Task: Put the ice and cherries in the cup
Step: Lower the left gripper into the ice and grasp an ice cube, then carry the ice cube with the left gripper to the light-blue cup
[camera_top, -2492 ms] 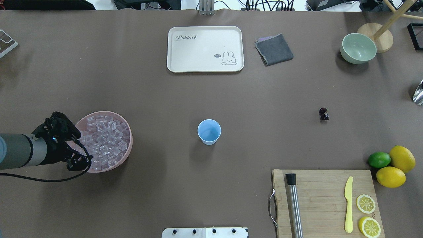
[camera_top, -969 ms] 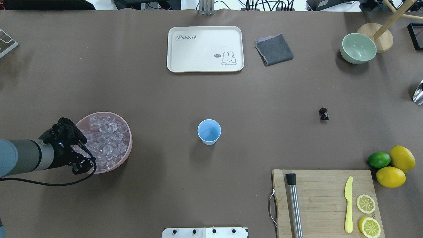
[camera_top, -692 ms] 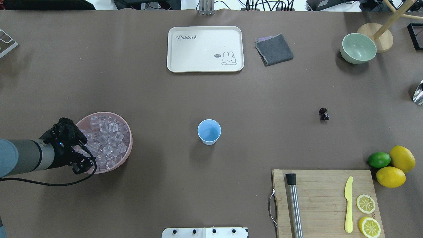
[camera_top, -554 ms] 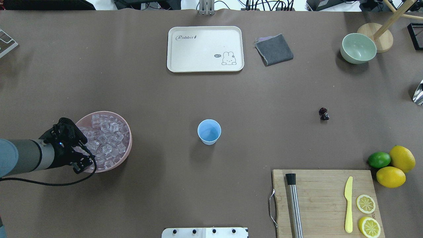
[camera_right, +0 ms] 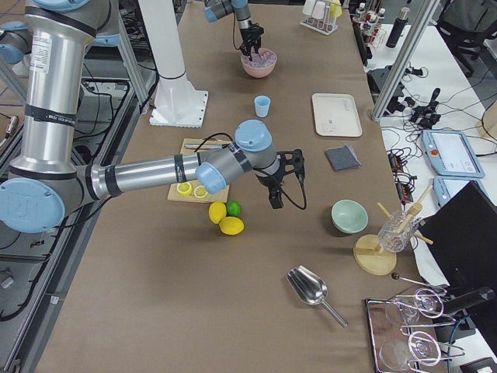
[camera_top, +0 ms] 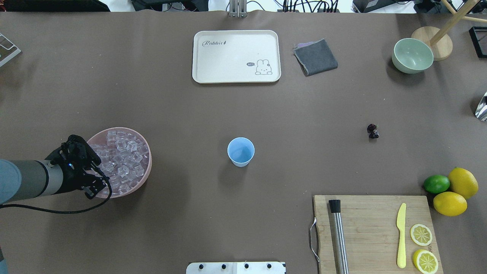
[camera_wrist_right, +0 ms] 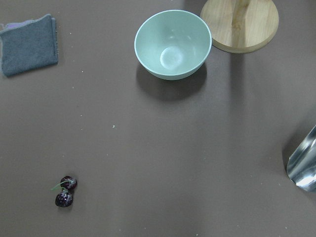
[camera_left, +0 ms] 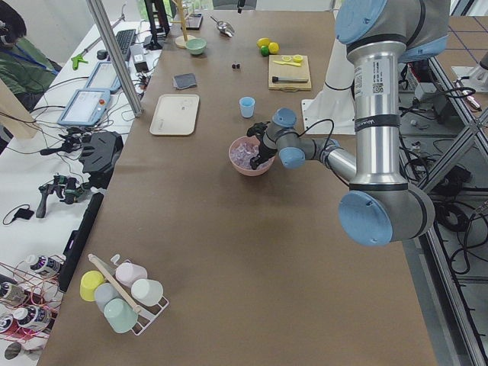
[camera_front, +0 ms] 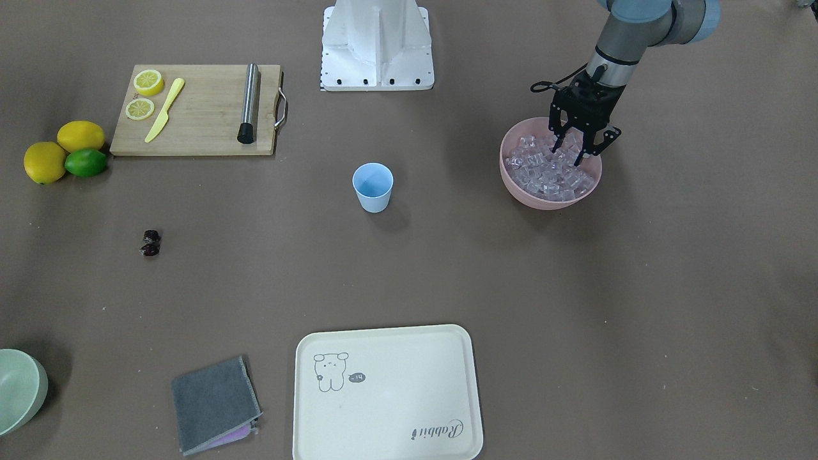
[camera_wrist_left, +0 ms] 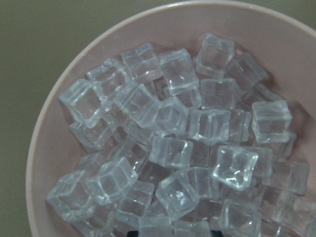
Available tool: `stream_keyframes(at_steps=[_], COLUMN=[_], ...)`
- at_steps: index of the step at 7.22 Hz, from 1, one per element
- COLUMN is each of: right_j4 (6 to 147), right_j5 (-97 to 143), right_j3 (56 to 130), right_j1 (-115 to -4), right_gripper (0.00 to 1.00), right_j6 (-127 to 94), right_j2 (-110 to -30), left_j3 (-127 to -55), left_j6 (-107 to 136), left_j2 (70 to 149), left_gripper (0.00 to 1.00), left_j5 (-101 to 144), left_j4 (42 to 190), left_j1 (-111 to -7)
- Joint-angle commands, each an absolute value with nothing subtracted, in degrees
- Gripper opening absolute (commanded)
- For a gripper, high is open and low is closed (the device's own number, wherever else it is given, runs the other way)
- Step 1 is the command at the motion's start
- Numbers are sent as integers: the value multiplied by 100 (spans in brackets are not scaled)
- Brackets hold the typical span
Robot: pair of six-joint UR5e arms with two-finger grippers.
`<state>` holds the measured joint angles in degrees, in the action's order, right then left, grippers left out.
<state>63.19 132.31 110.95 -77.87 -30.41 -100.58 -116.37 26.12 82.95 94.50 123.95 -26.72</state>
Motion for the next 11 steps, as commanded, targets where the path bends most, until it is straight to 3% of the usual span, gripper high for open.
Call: stream_keyframes(at_steps=[1,6,8,11], right_j4=[6319,6319,6311,6302], right_j5=[13228,13219,13227,13236], right_j3=[11092,11092,11092,11101], right_j1=[-7787,-7787,-7787,-7787], right_gripper=[100,100,100,100], right_j6=[-3041,-3041,-3041,-3041], right_j2=[-10055,-10055,-10063,-10055], left_j3=[-11672,-11918,-11786,-10998], left_j6=[2619,3168,3995,6227], left_j2=[8297,8541,9172,10894], left_gripper=[20,8,3,0], left_j5=[9474,9905,9896,9827], left_j4=[12401,12463,12454,12454], left_j1=[-2698,-3032,-3015,-2770])
